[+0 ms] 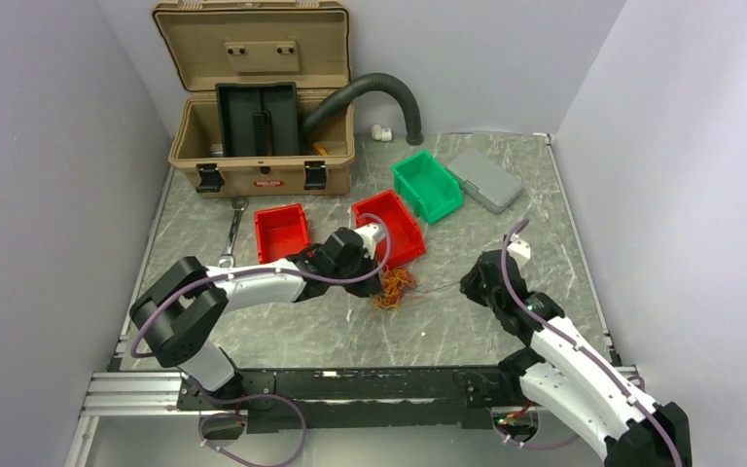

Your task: Untangle the cables

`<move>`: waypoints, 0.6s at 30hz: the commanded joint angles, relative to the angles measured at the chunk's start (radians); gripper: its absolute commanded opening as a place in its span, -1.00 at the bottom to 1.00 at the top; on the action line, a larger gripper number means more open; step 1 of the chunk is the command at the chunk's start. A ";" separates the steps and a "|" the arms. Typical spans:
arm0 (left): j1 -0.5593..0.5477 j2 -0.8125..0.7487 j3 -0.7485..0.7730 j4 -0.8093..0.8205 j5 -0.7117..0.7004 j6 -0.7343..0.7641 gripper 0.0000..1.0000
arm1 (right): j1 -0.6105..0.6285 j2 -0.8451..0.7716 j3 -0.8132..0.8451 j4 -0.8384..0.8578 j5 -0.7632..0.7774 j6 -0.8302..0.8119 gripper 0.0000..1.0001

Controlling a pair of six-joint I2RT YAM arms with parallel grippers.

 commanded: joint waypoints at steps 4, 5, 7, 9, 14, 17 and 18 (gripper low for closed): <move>0.006 -0.006 -0.053 0.109 0.123 0.003 -1.00 | 0.002 -0.072 -0.067 0.345 -0.493 -0.225 0.43; 0.005 -0.006 -0.055 0.114 0.124 0.001 -1.00 | 0.002 -0.061 -0.073 0.370 -0.530 -0.226 0.46; 0.004 -0.003 -0.056 0.121 0.131 -0.002 -1.00 | 0.003 -0.032 -0.088 0.428 -0.603 -0.226 0.47; 0.005 0.000 -0.055 0.125 0.139 -0.002 -1.00 | 0.007 0.012 -0.099 0.495 -0.668 -0.218 0.47; 0.005 0.000 -0.056 0.126 0.150 0.001 -1.00 | 0.040 0.145 -0.118 0.628 -0.712 -0.193 0.41; 0.005 -0.007 -0.056 0.119 0.145 0.002 -1.00 | 0.067 0.220 -0.144 0.741 -0.705 -0.170 0.35; 0.005 -0.008 -0.054 0.115 0.145 0.003 -1.00 | 0.076 0.248 -0.148 0.775 -0.700 -0.160 0.30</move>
